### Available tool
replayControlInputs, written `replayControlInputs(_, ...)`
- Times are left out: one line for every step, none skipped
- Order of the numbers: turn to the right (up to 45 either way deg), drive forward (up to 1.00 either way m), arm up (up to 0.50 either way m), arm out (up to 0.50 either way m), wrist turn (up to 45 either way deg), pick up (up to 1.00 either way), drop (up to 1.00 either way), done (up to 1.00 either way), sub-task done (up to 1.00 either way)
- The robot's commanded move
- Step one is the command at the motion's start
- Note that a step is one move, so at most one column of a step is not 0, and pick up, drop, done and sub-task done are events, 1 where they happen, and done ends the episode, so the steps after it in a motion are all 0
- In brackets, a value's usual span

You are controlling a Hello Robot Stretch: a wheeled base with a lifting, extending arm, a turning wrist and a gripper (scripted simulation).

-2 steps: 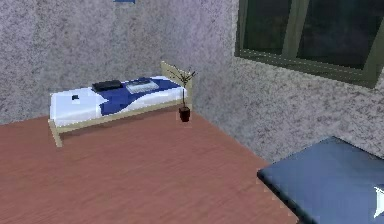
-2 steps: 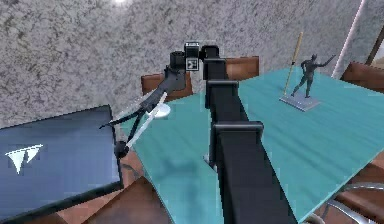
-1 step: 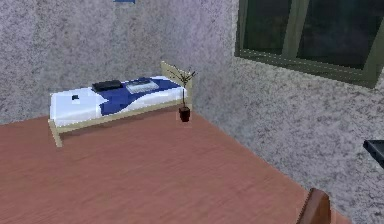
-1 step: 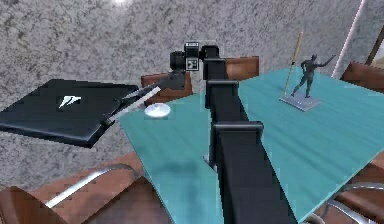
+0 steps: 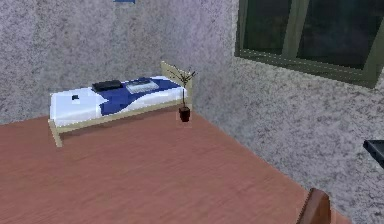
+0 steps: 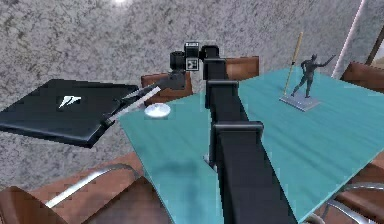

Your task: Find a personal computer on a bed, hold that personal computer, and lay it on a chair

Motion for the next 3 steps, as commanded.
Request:
replayControlInputs(0.0,0.0,-0.5,0.0,0.0,0.0,0.0,0.0,0.0)
replayControlInputs(0.0,0.0,0.0,0.0,0.0,0.0,1.0,0.0,0.0)
replayControlInputs(0.0,0.0,0.0,-0.1,0.0,0.0,0.0,0.0,0.0)
